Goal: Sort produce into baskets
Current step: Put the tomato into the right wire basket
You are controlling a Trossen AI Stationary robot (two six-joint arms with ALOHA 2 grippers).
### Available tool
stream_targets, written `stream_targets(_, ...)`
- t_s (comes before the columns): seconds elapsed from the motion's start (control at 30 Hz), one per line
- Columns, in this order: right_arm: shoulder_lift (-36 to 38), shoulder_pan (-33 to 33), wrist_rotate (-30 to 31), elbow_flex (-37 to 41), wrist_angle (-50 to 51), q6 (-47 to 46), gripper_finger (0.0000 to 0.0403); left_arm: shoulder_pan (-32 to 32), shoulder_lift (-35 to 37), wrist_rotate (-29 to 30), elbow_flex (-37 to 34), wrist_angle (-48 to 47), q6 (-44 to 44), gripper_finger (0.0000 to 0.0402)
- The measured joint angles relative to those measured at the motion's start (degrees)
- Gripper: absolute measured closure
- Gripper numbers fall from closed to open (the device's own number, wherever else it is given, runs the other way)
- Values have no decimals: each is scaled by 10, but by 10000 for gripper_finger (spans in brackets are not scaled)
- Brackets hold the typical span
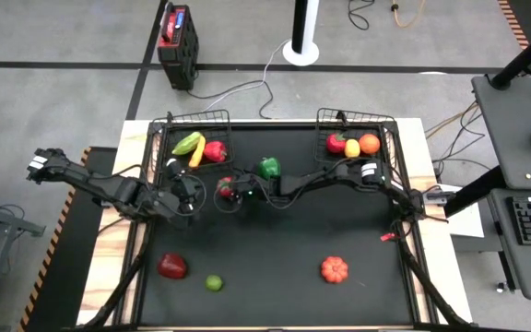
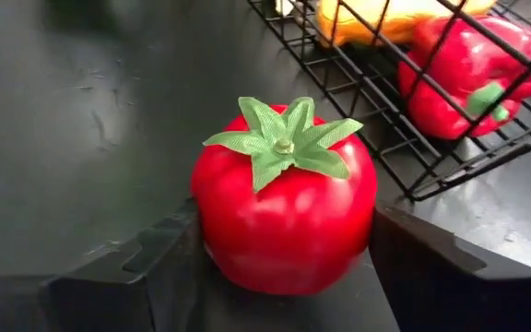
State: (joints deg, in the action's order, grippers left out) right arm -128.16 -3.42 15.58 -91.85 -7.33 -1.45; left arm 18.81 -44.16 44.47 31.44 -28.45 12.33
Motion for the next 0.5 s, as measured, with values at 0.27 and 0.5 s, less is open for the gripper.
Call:
stream_targets(0.27, 62, 9, -12, 0, 57, 6, 137, 6, 0, -2, 3, 12, 19, 402)
stream_targets(0.5, 185, 18, -12, 0, 253, -11, 135, 21, 0, -51, 6, 84, 27, 402)
